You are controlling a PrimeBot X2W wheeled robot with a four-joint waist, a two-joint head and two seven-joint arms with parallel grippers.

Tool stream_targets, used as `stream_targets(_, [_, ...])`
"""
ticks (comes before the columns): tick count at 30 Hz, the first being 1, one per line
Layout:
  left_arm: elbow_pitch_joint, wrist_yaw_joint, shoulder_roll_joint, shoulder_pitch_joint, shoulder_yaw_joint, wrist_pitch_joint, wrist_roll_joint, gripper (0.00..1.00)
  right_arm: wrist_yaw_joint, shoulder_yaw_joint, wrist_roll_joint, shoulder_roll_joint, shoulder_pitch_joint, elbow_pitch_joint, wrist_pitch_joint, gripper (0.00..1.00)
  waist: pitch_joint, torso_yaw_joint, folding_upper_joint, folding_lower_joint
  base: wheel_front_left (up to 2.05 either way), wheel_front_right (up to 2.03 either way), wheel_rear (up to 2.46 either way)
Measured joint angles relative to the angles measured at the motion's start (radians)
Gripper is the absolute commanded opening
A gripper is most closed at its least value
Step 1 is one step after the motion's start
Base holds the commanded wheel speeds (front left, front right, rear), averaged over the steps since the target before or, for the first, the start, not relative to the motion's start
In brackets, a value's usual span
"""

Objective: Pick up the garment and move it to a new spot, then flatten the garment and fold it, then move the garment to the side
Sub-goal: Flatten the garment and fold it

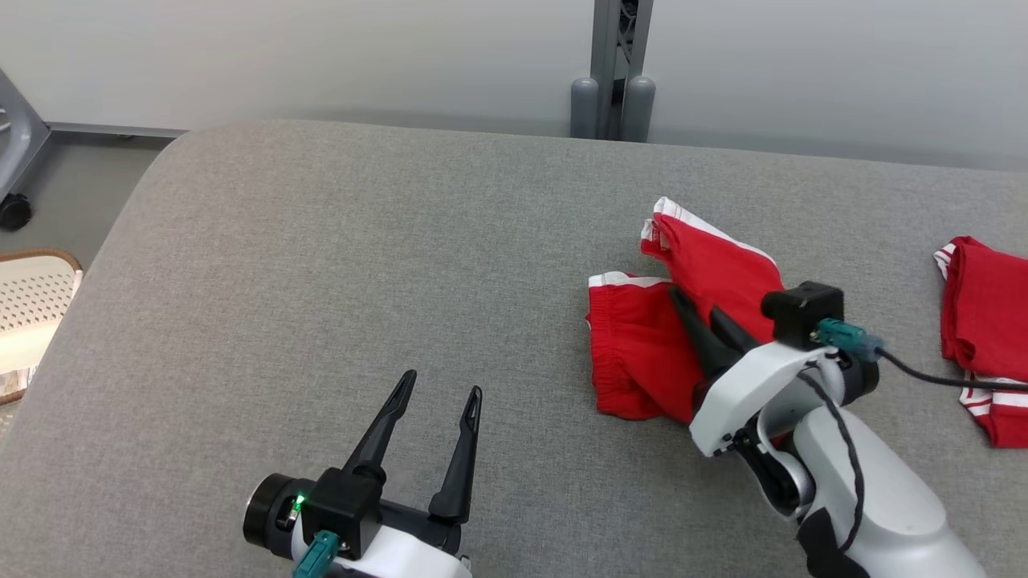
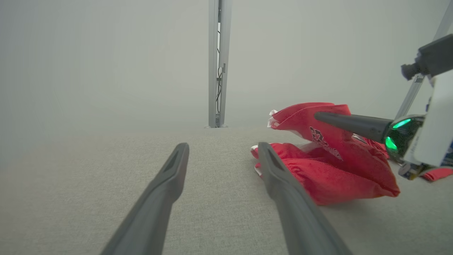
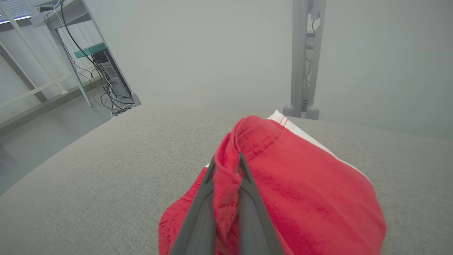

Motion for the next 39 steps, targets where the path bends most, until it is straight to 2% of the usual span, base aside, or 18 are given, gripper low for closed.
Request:
stream_targets(11, [0.003, 0.001, -0.001, -0.002, 0.002, -0.007, -0.008, 1.00, 0.000, 0.074, -0.038, 0.042, 0.056, -0.045, 0.068, 0.00, 0.027, 0.038, 0.0000, 0.0000, 0.00, 0.00, 0.00])
stream_targets(12, [0.005, 0.001, -0.002, -0.002, 0.002, -0.008, -0.009, 1.00, 0.000, 0.075, -0.041, 0.043, 0.060, -0.046, 0.072, 0.09, 0.029, 0.040, 0.0000, 0.0000, 0.00, 0.00, 0.00])
stream_targets(13, [0.006, 0.002, -0.002, -0.003, 0.002, -0.008, -0.010, 1.00, 0.000, 0.076, -0.046, 0.043, 0.065, -0.046, 0.079, 0.26, 0.031, 0.042, 0.0000, 0.0000, 0.00, 0.00, 0.00])
stream_targets(14, [0.007, 0.002, -0.003, -0.004, 0.001, -0.008, -0.011, 1.00, 0.000, 0.079, -0.047, 0.044, 0.072, -0.048, 0.088, 0.26, 0.032, 0.044, 0.0000, 0.0000, 0.00, 0.00, 0.00])
stream_targets(16, [0.009, 0.004, -0.004, -0.005, 0.002, -0.009, -0.011, 1.00, 0.000, 0.084, -0.044, 0.045, 0.088, -0.060, 0.091, 0.62, 0.033, 0.046, 0.0000, 0.0000, 0.00, 0.00, 0.00])
stream_targets(17, [0.011, 0.006, -0.004, -0.005, 0.002, -0.009, -0.012, 1.00, 0.000, 0.090, -0.042, 0.047, 0.096, -0.071, 0.096, 0.97, 0.033, 0.046, 0.0000, 0.0000, 0.00, 0.00, 0.00])
stream_targets(18, [0.012, 0.008, -0.004, -0.005, 0.003, -0.009, -0.012, 1.00, 0.000, 0.097, -0.037, 0.048, 0.105, -0.085, 0.098, 1.00, 0.032, 0.045, 0.0000, 0.0000, 0.00, 0.00, 0.00])
stream_targets(24, [0.014, 0.016, -0.004, -0.002, 0.012, -0.010, -0.017, 1.00, 0.000, 0.110, -0.021, 0.034, 0.187, -0.220, 0.089, 1.00, 0.024, 0.032, 0.0000, 0.0000, 0.00, 0.00, 0.00])
stream_targets(27, [0.011, 0.022, -0.004, 0.000, 0.024, -0.011, -0.020, 1.00, 0.000, 0.047, -0.053, 0.008, 0.219, -0.292, 0.048, 1.00, 0.018, 0.013, 0.0000, 0.0000, 0.00, 0.00, 0.00])
stream_targets(31, [0.006, 0.027, -0.005, 0.014, 0.040, -0.012, -0.040, 1.00, 0.000, -0.040, -0.085, 0.007, 0.276, -0.340, 0.004, 1.00, 0.003, -0.022, 0.0000, 0.0000, 0.00, 0.00, 0.00])
stream_targets(39, [-0.002, 0.044, -0.004, 0.052, 0.082, -0.012, -0.073, 1.00, 0.000, -0.159, -0.159, 0.011, 0.339, -0.344, -0.053, 1.00, -0.047, -0.112, 0.0000, 0.0000, 0.00, 0.00, 0.00])
